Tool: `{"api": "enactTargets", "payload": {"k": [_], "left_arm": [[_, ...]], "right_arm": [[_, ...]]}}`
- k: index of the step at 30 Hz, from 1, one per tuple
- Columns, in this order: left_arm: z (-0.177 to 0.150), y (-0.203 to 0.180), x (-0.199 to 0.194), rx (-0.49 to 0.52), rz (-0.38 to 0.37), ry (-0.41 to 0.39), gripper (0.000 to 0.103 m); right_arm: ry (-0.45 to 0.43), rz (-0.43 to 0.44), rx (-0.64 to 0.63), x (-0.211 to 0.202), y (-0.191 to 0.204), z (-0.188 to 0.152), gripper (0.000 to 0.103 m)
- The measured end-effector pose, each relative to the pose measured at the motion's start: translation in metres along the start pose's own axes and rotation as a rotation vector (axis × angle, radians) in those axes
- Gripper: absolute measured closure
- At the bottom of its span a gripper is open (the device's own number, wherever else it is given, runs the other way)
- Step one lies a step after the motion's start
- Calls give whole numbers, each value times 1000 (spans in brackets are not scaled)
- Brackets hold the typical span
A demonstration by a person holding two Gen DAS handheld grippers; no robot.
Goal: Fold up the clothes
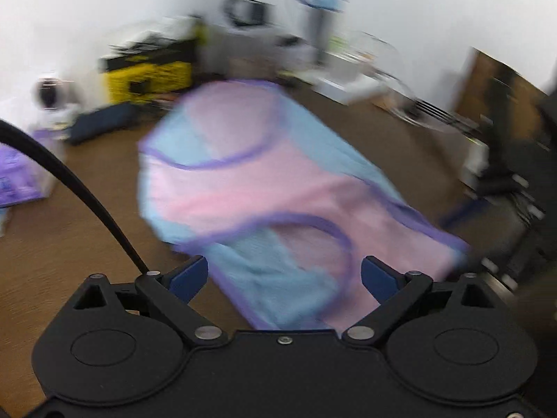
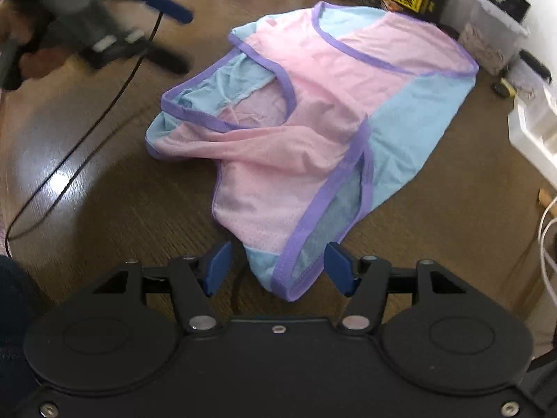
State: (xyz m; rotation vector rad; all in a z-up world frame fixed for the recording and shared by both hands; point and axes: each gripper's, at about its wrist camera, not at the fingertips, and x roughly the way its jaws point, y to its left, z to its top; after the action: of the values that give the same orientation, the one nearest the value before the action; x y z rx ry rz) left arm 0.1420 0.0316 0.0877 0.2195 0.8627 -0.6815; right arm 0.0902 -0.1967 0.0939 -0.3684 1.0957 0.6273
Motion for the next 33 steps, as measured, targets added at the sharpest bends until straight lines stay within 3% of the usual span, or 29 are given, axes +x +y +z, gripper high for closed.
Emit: {"api": "enactTargets", "payload": {"k": [3,7,10,12,14,15,17,20,24,29,33], "left_arm": [[-3,-5,9,20,-24,30,16],[-9,-3,19,-35,-107,51,34],[-11,-7,28,-23,-114,88,36],[-12,-11,34,6,-115,108,43],[-10,-11,37,16,-151,141,64],[-10,-12,39,19,-162,154,70],[-11,-13,44,34,-174,183,92],[-14,-12,40,21,-163,168,95],[-19,-3,27,-61,-130,115,97],[-14,27,3,-297,-87,-60,97],[8,34,9,-304,-39,-116,97]], "right_arm": [[-4,15,38,-1,-7,3,37],[-19,28,70,-5,-12,6,37],[-23,15,80,-5,-13,9,41],[-21,14,85,-3,-14,9,53],[-15,14,89,-1,-14,10,55],[-10,14,91,0,-15,10,59],[-6,22,102,4,-17,10,68],[2,4,75,9,-14,9,96],[-44,-5,57,-3,-14,8,98],[-175,-13,146,-37,-33,18,98],[-237,-62,179,-32,-52,40,98]]}}
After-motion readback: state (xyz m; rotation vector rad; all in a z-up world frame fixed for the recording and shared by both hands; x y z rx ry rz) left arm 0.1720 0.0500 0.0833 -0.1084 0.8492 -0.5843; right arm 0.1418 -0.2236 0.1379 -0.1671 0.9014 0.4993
